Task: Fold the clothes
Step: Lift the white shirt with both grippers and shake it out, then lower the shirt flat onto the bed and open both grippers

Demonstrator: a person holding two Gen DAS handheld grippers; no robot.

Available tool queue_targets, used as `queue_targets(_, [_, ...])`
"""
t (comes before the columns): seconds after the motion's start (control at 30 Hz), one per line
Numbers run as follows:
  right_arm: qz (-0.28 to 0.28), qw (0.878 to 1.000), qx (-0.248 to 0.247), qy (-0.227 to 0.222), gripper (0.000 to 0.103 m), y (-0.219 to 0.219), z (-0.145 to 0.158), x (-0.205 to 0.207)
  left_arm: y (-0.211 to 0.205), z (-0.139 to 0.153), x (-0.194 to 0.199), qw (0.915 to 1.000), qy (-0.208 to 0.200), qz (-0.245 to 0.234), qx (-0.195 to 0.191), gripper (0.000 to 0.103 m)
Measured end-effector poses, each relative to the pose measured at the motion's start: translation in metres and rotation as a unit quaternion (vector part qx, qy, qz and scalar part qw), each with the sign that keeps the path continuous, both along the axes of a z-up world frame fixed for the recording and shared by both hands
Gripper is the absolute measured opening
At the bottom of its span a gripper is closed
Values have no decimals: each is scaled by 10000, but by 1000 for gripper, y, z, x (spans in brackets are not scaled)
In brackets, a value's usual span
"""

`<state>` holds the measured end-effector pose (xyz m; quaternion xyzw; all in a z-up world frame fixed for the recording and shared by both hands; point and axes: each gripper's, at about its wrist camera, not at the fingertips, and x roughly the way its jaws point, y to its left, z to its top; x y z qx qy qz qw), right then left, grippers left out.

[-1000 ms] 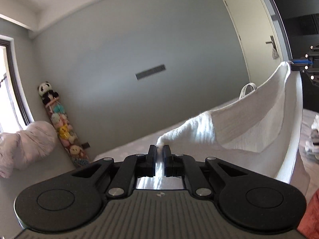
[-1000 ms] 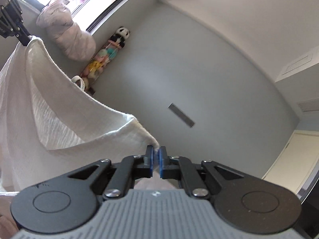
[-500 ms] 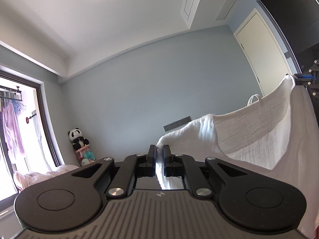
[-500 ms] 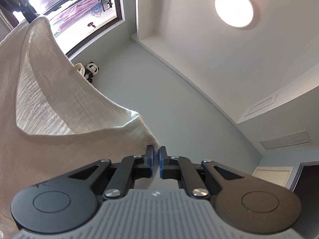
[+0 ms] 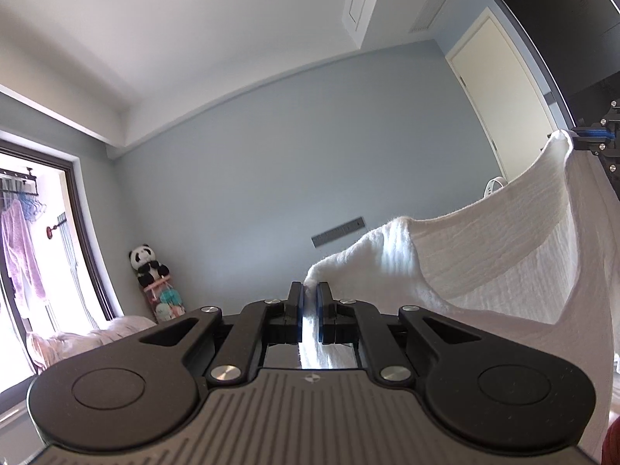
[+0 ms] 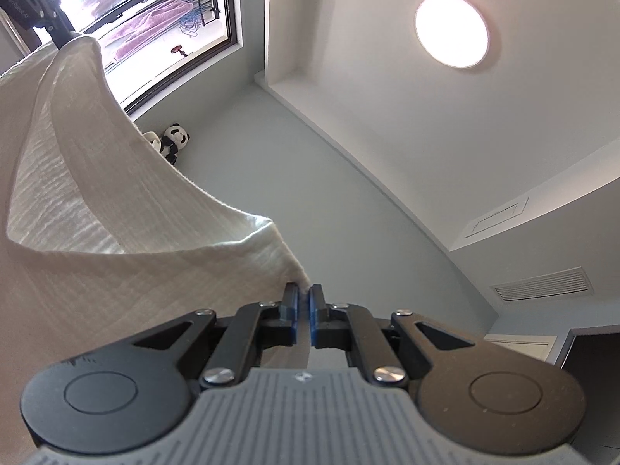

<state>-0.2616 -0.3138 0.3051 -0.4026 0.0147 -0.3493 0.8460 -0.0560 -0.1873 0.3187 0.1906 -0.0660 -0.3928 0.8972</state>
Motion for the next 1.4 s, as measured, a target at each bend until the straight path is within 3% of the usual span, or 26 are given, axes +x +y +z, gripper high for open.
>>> queue_targets(0.33, [-44,9980,474,409,7,-47,-38,51,-58,-32,46,9985,354,72,420,5])
queue_targets(0.5, [-92,9953,716,642,7,-83,-54,89,-82,-65,87,9956,599,103,711,5])
queue_targets(0.73, [-204,9863,1182,1132,7,-149,-99,153,-128,-124,161,9860,1161,136,1185,5])
queue_targets(1.17, [-565,9488,2254,2140,7,-304,-266,310,-250,-285,302,9514,2224,300,2111,5])
queue_targets(1.4, [-732,9287,2584,2558,7,-374,-366,387,-307,-375,367,9322,2705,332,2381,5])
